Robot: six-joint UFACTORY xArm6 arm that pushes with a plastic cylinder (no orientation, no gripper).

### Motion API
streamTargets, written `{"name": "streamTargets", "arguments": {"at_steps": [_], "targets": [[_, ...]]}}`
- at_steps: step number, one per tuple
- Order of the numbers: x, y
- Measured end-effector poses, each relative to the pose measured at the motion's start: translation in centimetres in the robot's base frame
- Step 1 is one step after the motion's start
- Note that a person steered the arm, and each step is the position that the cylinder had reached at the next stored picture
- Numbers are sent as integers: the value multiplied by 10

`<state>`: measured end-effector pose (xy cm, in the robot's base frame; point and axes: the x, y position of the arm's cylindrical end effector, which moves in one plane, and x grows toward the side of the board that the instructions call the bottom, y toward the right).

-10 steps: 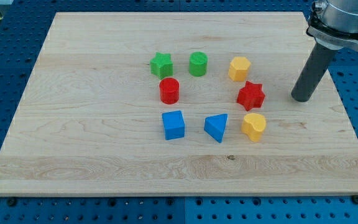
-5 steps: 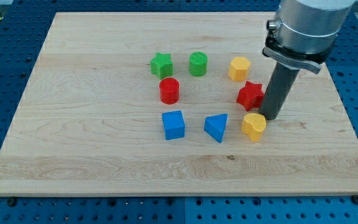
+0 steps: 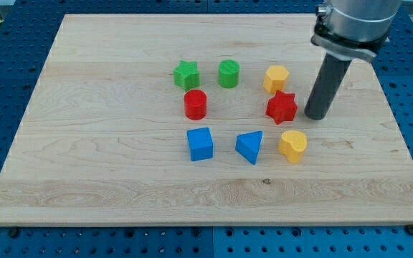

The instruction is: Push the red star along with red circle to the left and down

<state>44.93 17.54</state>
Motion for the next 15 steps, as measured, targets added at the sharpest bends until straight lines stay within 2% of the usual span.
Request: {"name": "streamTargets", "arguments": {"at_steps": [2,6,13,14,15], "targets": [[2,-3],[2,-68],[-14,-215],[-20,-240],[-43,-270]]}}
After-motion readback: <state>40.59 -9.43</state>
